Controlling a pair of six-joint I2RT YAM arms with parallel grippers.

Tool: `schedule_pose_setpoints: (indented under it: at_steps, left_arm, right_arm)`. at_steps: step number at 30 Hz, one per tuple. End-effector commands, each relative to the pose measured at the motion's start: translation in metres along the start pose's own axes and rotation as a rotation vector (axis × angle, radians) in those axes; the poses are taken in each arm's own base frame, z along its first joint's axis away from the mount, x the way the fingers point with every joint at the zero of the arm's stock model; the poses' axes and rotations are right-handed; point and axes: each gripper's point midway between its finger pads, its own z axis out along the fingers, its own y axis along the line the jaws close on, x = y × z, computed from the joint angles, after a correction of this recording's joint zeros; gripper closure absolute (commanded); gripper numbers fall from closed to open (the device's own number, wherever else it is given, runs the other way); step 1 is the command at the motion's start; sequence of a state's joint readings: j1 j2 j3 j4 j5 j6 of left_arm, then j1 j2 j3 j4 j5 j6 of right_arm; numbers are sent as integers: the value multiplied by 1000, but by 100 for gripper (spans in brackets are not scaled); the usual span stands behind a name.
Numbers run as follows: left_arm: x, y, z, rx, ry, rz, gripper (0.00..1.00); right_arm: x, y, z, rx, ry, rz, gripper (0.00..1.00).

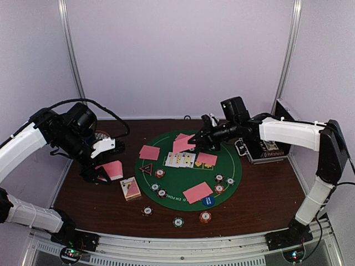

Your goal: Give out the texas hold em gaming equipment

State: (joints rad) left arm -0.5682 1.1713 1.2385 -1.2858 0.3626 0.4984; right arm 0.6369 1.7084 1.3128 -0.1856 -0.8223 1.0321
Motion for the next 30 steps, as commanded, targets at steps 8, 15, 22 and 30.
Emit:
schedule_pose_setpoints:
  at_steps: [8,15,22,30]
  left_arm:
    - [-5,4,-4,-21,-25,17,100]
    - [0,5,-1,-32,-7,27,100]
    - [15,12,9,-69,41,38,100]
    - [31,26,16,-111,75,6,100]
  right_arm:
    - [-42,-133,-20,336,-66,0,100]
    - [-63,-160,2,364,-81,27,100]
    - [-65,-176,10,363,-108,48,100]
    - [-54,-202,6,456,-80,49,90]
